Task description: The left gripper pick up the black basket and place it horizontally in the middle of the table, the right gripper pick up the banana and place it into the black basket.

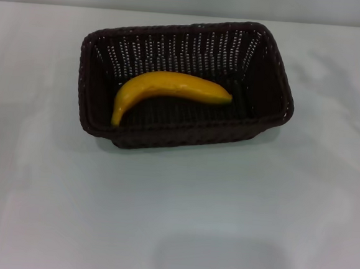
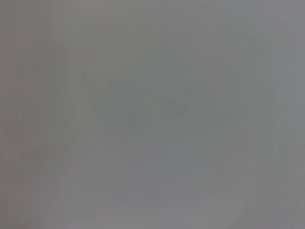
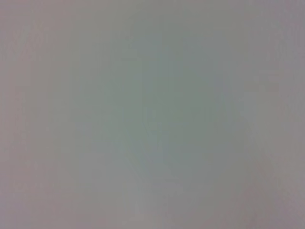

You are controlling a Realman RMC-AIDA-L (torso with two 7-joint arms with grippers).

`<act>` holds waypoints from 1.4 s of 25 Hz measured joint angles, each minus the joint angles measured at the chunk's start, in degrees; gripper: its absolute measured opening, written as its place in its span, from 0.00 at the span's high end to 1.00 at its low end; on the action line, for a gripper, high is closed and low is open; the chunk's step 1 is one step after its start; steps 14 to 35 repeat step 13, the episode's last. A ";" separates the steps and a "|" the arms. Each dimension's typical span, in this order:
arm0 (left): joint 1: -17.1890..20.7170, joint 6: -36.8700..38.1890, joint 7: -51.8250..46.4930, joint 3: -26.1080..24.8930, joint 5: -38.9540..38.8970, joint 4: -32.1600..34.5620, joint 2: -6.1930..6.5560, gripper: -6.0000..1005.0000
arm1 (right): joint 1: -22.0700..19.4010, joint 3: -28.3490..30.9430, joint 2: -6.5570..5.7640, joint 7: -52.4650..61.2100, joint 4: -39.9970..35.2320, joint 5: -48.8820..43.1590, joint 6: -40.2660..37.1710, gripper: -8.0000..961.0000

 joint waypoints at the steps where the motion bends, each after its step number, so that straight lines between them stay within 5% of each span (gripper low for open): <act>1: -0.04 0.06 0.07 0.02 0.01 -0.01 -0.01 0.13 | 0.15 2.66 0.08 -3.76 -5.04 3.16 3.50 0.09; 5: -0.23 -0.03 0.37 0.03 0.03 -0.65 -0.01 0.13 | -2.44 6.55 0.27 -23.40 -13.77 8.07 6.75 0.09; 10: -0.28 -0.08 0.49 0.07 0.10 -0.73 0.02 0.13 | -5.29 7.06 0.37 -48.54 -20.85 10.02 -2.69 0.09; 35: -0.28 -0.09 0.51 0.11 0.16 -0.75 -0.01 0.13 | -5.32 7.14 0.38 -51.56 -22.84 10.60 -5.68 0.09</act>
